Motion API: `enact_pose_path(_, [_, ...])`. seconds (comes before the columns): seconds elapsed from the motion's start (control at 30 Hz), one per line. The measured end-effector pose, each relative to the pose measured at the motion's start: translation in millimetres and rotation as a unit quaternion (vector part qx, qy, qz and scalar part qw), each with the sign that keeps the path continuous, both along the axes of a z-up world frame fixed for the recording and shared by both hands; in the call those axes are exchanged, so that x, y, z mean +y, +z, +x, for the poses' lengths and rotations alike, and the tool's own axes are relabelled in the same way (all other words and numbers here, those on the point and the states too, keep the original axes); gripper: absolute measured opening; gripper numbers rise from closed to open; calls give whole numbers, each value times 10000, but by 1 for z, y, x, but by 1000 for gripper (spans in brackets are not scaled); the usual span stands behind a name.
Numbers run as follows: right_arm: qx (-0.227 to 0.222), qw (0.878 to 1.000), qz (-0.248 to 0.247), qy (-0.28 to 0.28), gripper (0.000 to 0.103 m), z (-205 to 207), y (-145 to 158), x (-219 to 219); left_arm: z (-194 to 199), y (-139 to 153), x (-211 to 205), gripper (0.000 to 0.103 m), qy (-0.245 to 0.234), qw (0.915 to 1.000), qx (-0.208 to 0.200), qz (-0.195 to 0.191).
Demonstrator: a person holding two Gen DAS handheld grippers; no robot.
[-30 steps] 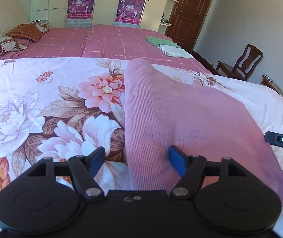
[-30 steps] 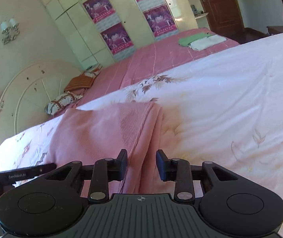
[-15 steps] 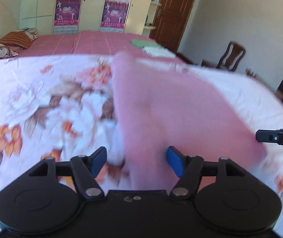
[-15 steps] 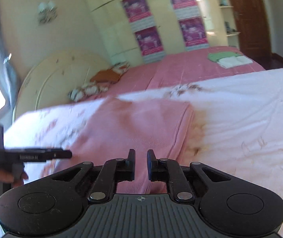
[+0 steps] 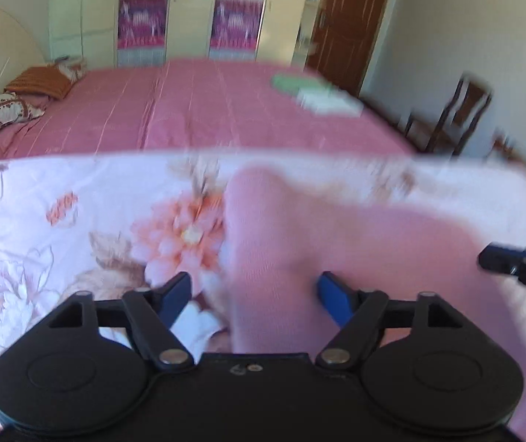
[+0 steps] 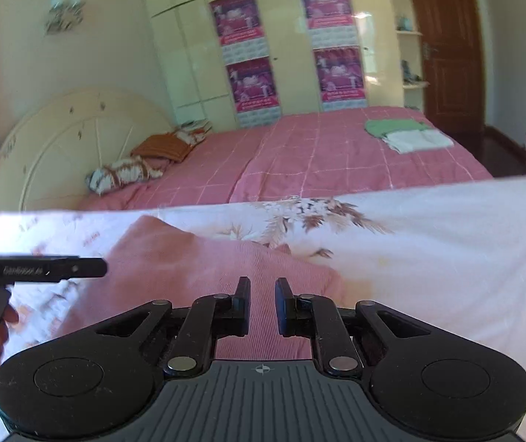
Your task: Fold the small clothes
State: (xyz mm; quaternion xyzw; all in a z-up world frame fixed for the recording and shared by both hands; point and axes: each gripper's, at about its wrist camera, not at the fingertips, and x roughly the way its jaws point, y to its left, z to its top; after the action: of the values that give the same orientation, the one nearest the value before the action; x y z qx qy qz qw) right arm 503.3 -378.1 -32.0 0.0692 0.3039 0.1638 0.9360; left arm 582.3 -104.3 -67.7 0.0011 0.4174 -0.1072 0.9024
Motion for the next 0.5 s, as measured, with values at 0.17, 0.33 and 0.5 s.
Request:
enact_pose_path(0.17, [710,9972,-240,18,17,16,-34,-8,-26,12,17,95,107,9991,-195,-348])
enact_pose_path(0.33, [589,9918,1133,-58,99,-37,-16,-67,-82,16,35,97,-345,9949,-38,-948])
enact_pose_path(0.5, [1456,9683,2029,-7,87,-51,-33,-100,-97,-1,45,92,-312,9909,322,-1268])
